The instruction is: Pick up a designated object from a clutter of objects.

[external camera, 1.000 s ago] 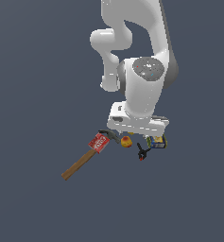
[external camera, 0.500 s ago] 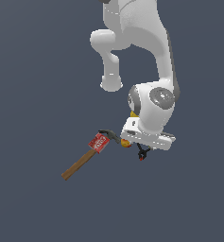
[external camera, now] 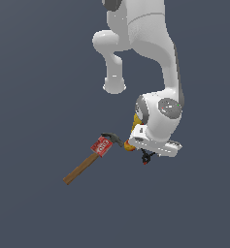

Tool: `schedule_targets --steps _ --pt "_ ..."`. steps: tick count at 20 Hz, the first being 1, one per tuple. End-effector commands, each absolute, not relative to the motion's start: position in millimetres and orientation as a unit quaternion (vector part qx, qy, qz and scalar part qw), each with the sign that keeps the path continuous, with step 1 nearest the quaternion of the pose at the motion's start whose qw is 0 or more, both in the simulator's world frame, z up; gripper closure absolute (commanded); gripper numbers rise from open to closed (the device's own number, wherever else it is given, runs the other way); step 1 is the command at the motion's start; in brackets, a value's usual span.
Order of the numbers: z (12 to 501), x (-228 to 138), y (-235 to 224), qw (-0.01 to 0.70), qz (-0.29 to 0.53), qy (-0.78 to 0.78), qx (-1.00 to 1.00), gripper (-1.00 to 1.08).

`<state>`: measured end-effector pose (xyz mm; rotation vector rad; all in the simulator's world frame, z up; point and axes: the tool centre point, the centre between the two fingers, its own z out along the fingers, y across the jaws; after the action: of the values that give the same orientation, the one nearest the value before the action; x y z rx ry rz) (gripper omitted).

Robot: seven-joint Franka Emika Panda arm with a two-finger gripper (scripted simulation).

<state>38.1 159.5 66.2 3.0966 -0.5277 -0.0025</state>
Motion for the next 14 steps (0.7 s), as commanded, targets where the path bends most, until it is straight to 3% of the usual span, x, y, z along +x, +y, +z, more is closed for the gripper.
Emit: schedule_targets --steps 1,14 --pt "66.2 38.1 159.4 0.000 -0.001 -0.168 0.986 -0.92" --pt "21.6 37.1 159.8 0.000 0.000 -0.169 0.986 -0.92"
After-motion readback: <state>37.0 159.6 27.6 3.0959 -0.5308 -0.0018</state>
